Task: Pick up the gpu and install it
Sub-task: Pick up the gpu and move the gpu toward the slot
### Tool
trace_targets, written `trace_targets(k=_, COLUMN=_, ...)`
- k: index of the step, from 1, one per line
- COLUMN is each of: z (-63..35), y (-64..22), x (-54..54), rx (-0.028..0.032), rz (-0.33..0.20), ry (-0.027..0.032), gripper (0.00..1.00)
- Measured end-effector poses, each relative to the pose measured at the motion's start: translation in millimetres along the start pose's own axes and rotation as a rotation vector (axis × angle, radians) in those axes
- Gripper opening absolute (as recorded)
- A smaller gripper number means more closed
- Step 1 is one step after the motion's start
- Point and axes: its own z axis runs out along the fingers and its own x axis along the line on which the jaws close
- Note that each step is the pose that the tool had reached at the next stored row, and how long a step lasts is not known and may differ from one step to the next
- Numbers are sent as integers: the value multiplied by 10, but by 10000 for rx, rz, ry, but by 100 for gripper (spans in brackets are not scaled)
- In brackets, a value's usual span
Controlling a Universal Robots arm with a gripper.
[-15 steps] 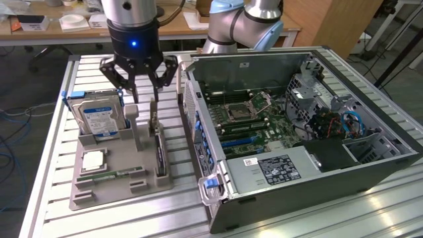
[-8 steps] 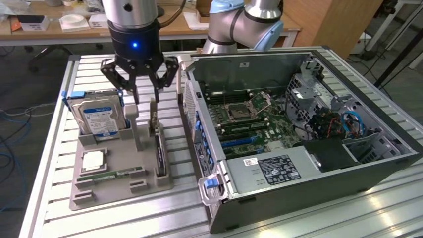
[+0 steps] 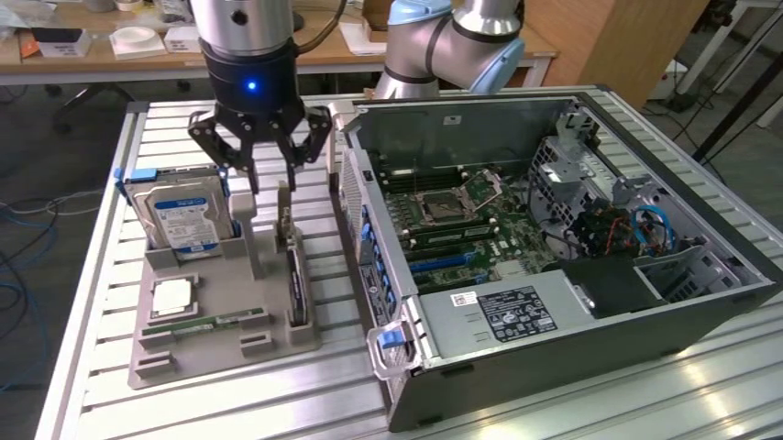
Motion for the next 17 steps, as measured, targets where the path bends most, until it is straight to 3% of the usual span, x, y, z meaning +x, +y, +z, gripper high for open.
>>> trace_targets(k=17, z=52, y=-2, x=-17, rx=0, rz=0, ry=0, gripper=47)
